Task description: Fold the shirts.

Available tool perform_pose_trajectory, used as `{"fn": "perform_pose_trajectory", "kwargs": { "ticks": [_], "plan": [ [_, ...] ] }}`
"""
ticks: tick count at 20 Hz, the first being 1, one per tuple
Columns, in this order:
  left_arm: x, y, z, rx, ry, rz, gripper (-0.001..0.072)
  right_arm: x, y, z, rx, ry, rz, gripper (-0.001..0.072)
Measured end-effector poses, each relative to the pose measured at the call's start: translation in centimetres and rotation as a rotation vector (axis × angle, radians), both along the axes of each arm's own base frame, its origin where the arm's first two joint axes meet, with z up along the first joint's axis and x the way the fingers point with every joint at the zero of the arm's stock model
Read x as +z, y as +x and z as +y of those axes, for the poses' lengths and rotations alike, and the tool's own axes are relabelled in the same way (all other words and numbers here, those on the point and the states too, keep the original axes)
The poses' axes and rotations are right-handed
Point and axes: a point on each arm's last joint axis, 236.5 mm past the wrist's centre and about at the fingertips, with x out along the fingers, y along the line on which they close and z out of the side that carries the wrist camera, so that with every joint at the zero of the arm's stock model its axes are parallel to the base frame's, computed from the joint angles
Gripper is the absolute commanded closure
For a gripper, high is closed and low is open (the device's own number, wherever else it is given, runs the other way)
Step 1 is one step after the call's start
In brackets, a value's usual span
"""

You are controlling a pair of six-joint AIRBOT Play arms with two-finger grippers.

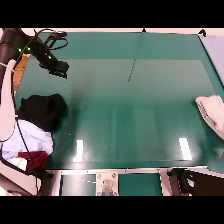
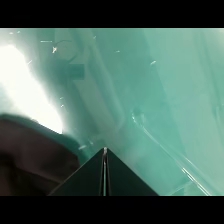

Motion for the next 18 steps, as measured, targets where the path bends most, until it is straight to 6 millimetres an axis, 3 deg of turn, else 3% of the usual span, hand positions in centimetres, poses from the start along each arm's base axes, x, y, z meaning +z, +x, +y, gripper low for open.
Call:
{"fn": "perform_pose_trajectory", "kwargs": {
  "ticks": [2,4,6,7,8,10,12,13,15,17,18],
  "plan": [
    [0.1,0.0,-0.3,-0.003,-0.011,0.001,0.0685,-1.7,-2.8,0.1,-0.076,0.018,0.013,0.0698],
    [0.1,-0.1,-0.4,-0.005,-0.018,0.001,0.0685,-2.8,-4.1,0.6,-0.109,0.032,0.020,0.0387],
    [0.1,-0.1,-0.5,-0.006,-0.022,0.003,0.0685,-3.1,-5.1,0.6,-0.116,0.031,0.040,0.0404],
    [0.2,-0.1,-0.6,-0.006,-0.024,0.003,0.0685,-2.9,-5.6,0.6,-0.112,0.037,0.060,0.0466],
    [0.2,-0.1,-0.6,-0.007,-0.025,0.003,0.0685,-2.5,-6.5,0.6,-0.111,0.055,0.097,0.0468],
    [0.2,-0.1,-0.6,-0.006,-0.025,0.002,0.0686,-1.0,-8.3,0.5,-0.102,0.087,0.201,0.0577],
    [0.2,0.1,-0.6,-0.002,-0.027,-0.007,0.0687,1.5,-8.9,0.1,-0.068,0.070,0.301,0.0700],
    [0.3,0.3,-0.6,0.006,-0.028,-0.012,0.0687,2.9,-8.2,-0.3,-0.043,0.035,0.334,0.0700],
    [0.9,0.6,-0.6,0.027,-0.034,-0.034,0.0688,6.0,-4.3,-0.7,0.050,-0.070,0.345,0.0701],
    [1.4,0.5,-0.6,0.053,-0.041,-0.044,0.0687,8.7,1.6,0.5,0.193,-0.182,0.313,0.0702],
    [1.5,0.1,-0.6,0.066,-0.043,-0.039,0.0688,9.8,5.0,2.1,0.286,-0.231,0.286,0.0702]
  ]
}}
